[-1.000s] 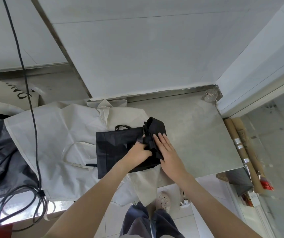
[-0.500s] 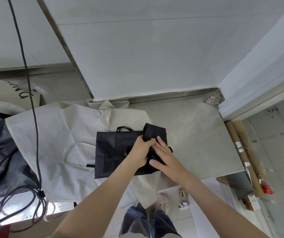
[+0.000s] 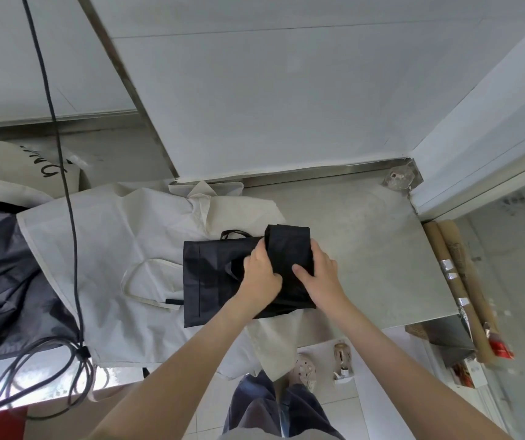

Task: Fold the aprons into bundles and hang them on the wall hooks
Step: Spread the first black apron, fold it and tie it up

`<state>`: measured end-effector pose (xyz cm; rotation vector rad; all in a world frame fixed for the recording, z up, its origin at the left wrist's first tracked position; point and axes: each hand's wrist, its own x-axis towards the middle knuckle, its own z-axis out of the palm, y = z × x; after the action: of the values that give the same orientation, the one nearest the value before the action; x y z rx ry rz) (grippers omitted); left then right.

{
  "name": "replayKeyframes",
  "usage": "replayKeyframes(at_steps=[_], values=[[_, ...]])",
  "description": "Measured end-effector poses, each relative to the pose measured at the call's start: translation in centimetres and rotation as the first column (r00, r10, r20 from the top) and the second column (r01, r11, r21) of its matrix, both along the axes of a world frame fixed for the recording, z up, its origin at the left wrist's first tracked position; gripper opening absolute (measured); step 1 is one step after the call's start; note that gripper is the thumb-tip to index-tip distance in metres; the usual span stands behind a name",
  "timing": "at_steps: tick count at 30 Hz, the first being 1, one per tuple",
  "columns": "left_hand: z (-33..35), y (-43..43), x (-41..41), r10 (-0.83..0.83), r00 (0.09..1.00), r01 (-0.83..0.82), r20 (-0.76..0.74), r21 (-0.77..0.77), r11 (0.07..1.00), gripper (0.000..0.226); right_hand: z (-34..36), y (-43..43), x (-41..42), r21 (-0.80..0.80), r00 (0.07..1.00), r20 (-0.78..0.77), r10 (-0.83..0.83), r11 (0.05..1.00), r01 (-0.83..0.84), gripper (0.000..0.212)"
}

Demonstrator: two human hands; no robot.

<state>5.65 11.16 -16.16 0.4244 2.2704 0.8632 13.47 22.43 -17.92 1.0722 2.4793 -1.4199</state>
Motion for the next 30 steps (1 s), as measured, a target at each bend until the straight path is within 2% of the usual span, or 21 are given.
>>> replayKeyframes(at_steps=[2, 3, 5, 7, 9, 10, 13, 15, 17, 19, 21, 23, 26, 28, 30], values=[[-0.7, -0.5, 1.1, -0.15, 0.926, 0.086, -0.348, -0.192, 0.978, 0.09, -0.3, -0.5, 0.2, 0.22, 0.976, 0.155, 0.156, 0.957, -0.188, 0.074], [-1.0, -0.8, 1.4, -0.208, 0.871, 0.113, -0.445, -0.23, 0.967, 0.098, -0.4, -0.7, 0.5, 0.285, 0.964, 0.189, 0.187, 0.929, -0.237, 0.075], [-1.8, -1.4, 1.4, -0.325, 0.78, 0.194, -0.535, -0.286, 0.938, 0.104, -0.6, -1.2, 0.9, 0.391, 0.94, 0.251, 0.23, 0.864, -0.316, 0.073], [-2.4, -1.9, 1.0, -0.39, 0.745, 0.259, -0.541, -0.304, 0.917, 0.097, -1.0, -1.2, 0.9, 0.425, 0.917, 0.305, 0.256, 0.825, -0.372, 0.068], [-2.7, -2.2, 0.4, -0.394, 0.786, 0.277, -0.476, -0.297, 0.914, 0.077, -1.2, -0.8, 0.6, 0.396, 0.905, 0.336, 0.26, 0.833, -0.386, 0.066], [-2.9, -2.3, 0.2, -0.415, 0.805, 0.301, -0.424, -0.311, 0.901, 0.069, -1.1, -0.6, 0.4, 0.381, 0.906, 0.334, 0.26, 0.842, -0.382, 0.066], [-3.2, -2.9, -0.2, -0.467, 0.762, 0.342, -0.448, -0.333, 0.879, 0.061, -0.6, 0.3, -0.9, 0.429, 0.936, 0.255, 0.244, 0.839, -0.336, 0.067], [-2.9, -3.2, -0.7, -0.505, 0.743, 0.365, -0.439, -0.366, 0.856, 0.067, -0.1, 1.0, -2.3, 0.457, 0.952, 0.177, 0.25, 0.836, -0.304, 0.063], [-2.8, -3.2, -1.1, -0.487, 0.693, 0.272, -0.531, -0.433, 0.86, 0.079, 0.2, 1.4, -3.8, 0.437, 0.949, 0.157, 0.273, 0.843, -0.314, 0.062], [-2.4, -3.2, -1.3, -0.427, 0.714, 0.154, -0.555, -0.471, 0.869, 0.09, 0.1, 1.7, -5.2, 0.392, 0.939, 0.206, 0.276, 0.856, -0.338, 0.063], [-2.7, -3.6, -1.4, -0.412, 0.735, 0.13, -0.538, -0.485, 0.865, 0.094, 0.0, 2.1, -6.1, 0.361, 0.934, 0.242, 0.262, 0.869, -0.338, 0.055], [-2.9, -3.8, -1.4, -0.349, 0.791, 0.136, -0.503, -0.412, 0.901, 0.092, 0.2, 2.6, -6.6, 0.334, 0.951, 0.197, 0.24, 0.895, -0.295, 0.041], [-2.4, -4.1, -1.7, -0.213, 0.877, 0.14, -0.431, -0.194, 0.971, 0.086, 0.5, 3.4, -6.6, 0.289, 0.97, 0.096, 0.224, 0.926, -0.243, 0.027], [-2.2, -4.5, -1.7, -0.137, 0.896, 0.129, -0.422, -0.047, 0.99, 0.081, 0.7, 3.8, -6.3, 0.233, 0.971, 0.073, 0.228, 0.943, -0.239, 0.023], [-2.3, -4.9, -1.8, -0.14, 0.873, 0.127, -0.467, -0.059, 0.99, 0.076, 0.6, 4.3, -6.0, 0.141, 0.969, 0.064, 0.239, 0.959, -0.246, 0.017]])
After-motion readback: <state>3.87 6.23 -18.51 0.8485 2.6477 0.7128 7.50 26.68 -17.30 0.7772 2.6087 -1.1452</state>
